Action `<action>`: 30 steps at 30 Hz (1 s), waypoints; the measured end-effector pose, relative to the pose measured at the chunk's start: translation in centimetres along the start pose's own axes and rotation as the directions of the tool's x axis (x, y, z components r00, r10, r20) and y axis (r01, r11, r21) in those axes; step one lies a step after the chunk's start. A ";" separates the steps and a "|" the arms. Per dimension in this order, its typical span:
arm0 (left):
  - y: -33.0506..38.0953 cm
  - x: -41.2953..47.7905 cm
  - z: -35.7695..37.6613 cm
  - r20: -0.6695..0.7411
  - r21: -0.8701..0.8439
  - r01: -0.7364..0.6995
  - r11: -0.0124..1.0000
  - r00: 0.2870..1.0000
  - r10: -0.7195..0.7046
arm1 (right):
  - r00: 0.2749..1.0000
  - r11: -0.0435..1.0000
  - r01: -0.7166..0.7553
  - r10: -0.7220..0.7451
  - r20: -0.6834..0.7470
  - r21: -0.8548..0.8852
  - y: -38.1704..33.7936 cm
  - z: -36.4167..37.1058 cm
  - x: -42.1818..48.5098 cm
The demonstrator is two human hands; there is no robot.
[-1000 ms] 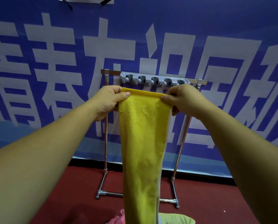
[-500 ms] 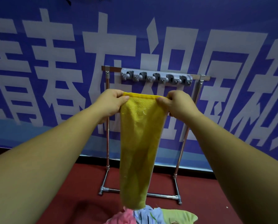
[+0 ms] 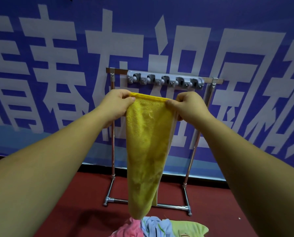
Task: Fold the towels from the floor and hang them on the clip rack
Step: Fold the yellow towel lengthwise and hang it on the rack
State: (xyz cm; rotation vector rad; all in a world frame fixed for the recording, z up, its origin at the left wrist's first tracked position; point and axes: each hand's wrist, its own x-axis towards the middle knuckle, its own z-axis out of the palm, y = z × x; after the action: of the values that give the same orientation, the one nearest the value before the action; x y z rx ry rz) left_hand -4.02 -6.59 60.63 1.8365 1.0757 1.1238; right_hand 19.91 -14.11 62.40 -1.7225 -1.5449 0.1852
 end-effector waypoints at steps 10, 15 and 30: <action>-0.2 -0.3 1.6 -0.114 0.383 -0.085 0.920 0.984 0.139 | 0.999 0.996 -0.018 0.014 0.048 0.084 -0.1 1.8 -0.6; -0.1 -0.9 2.1 -0.154 0.440 -0.110 0.891 0.969 0.196 | 0.992 0.996 0.048 -0.056 0.111 0.081 -0.9 2.0 -0.8; -0.4 -2.1 4.5 -0.079 0.157 -0.066 0.985 0.994 0.079 | 0.953 0.956 -0.174 0.104 0.284 0.236 -4.0 3.2 -0.5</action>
State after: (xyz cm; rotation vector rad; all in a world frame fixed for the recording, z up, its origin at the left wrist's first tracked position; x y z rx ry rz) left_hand -0.58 -8.98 58.01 1.9771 1.1815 1.1990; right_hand 14.81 -13.40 62.63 -1.6461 -1.5088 0.6899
